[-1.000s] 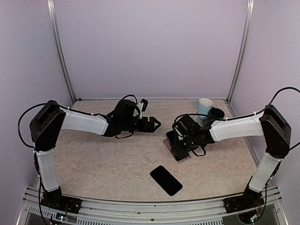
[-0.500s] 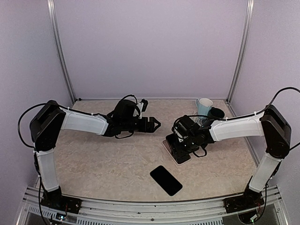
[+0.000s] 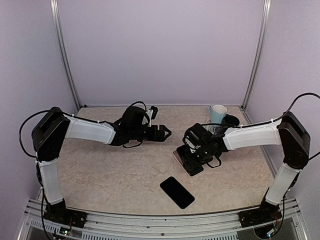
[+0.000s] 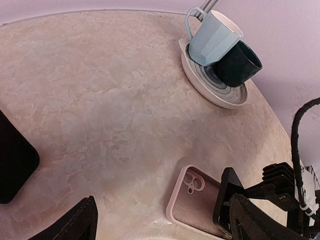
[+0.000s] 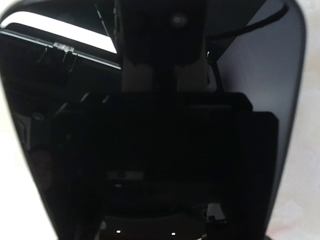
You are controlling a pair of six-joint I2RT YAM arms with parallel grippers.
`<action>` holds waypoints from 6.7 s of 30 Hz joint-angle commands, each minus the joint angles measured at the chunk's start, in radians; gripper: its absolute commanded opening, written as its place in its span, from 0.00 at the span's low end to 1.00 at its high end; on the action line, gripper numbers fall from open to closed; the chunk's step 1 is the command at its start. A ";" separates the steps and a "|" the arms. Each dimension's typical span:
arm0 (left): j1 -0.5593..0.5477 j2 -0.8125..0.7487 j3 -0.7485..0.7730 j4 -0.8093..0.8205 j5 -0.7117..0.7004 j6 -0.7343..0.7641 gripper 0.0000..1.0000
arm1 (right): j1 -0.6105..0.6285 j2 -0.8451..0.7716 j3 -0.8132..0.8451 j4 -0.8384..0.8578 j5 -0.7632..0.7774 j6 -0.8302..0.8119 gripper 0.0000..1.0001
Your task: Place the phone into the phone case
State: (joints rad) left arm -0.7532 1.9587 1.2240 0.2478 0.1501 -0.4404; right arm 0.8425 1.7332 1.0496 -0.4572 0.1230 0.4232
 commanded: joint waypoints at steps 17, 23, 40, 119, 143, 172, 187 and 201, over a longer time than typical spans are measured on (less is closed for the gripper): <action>0.005 -0.002 0.019 -0.013 0.004 0.017 0.91 | 0.020 0.061 0.044 -0.058 -0.028 0.008 0.86; 0.003 0.004 0.020 -0.019 0.018 0.008 0.90 | 0.021 0.020 0.077 -0.084 -0.025 -0.005 0.86; -0.001 0.012 0.017 -0.035 0.030 0.019 0.90 | -0.008 0.016 0.122 -0.088 -0.040 -0.028 0.72; 0.069 0.285 0.444 -0.578 -0.269 0.498 0.95 | -0.075 0.031 0.107 -0.100 0.023 -0.075 0.74; 0.082 0.174 0.330 -0.439 -0.081 0.375 0.91 | -0.060 0.058 0.123 -0.120 -0.121 -0.041 0.68; 0.012 0.261 0.410 -0.435 0.158 0.193 0.79 | -0.066 0.235 0.149 -0.148 -0.039 -0.037 0.76; 0.012 0.253 0.409 -0.438 0.164 0.197 0.79 | -0.068 0.295 0.164 -0.115 -0.046 -0.094 0.92; 0.003 0.278 0.420 -0.364 0.276 0.079 0.79 | -0.068 0.017 -0.045 0.177 -0.057 -0.113 0.60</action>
State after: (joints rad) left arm -0.7383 2.2089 1.6379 -0.1833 0.3542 -0.2928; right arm 0.7868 1.8416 1.1114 -0.4213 0.0830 0.3264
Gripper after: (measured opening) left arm 0.787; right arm 0.747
